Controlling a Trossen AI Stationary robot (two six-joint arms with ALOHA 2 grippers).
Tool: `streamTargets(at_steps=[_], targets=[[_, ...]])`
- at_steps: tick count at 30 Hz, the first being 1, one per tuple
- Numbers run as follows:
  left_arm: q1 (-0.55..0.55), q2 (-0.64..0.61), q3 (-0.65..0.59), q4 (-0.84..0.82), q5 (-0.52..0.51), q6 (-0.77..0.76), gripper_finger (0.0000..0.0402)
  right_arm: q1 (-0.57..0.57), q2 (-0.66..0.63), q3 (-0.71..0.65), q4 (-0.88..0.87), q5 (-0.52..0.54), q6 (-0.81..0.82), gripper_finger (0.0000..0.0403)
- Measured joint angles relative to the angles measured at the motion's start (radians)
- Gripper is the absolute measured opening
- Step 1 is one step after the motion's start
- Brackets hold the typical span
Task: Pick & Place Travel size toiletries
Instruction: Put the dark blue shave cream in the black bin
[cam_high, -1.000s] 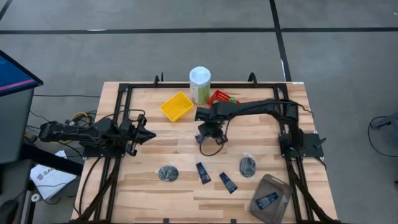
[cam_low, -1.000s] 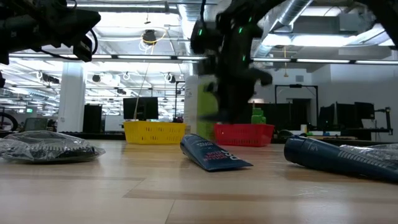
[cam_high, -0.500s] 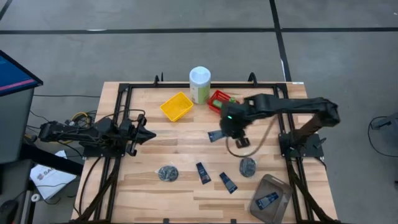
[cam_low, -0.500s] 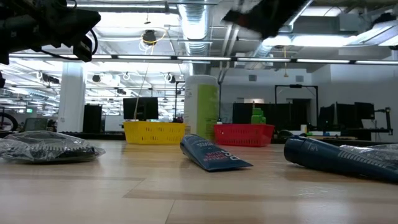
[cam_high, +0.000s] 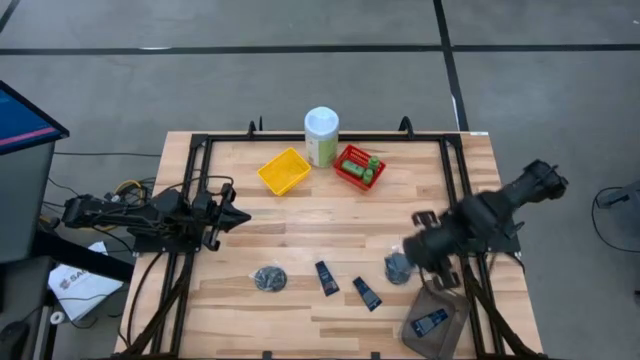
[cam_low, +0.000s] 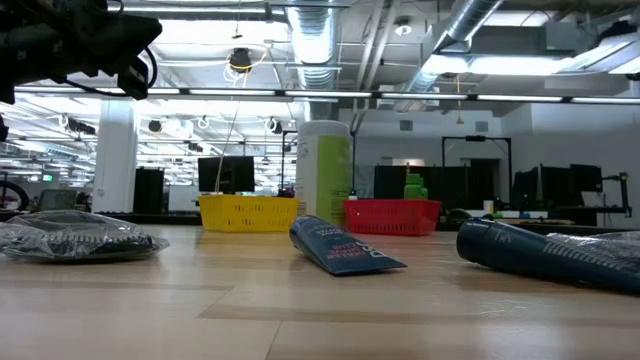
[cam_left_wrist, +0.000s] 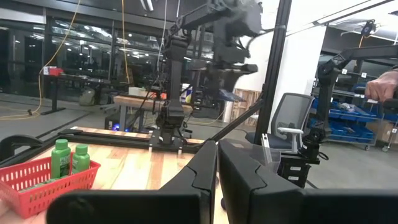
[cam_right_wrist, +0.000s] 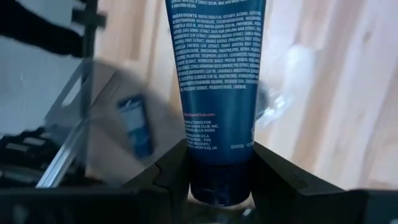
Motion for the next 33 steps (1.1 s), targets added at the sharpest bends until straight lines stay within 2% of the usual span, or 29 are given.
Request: streamTargets(at_steps=[8, 17, 33], targets=[[0.0, 0.0, 0.0, 0.0, 0.0, 0.0, 0.0011, 0.241, 0.041, -0.023, -0.017, 0.009, 0.22, 0.0132], [0.0, 0.0, 0.0, 0.0, 0.0, 0.0, 0.0011, 0.416, 0.12, -0.148, 0.066, -0.002, 0.239, 0.0138], [0.0, 0.0, 0.0, 0.0, 0.0, 0.0, 0.0011, 0.462, 0.234, -0.297, 0.25, -0.005, -0.054, 0.0143]])
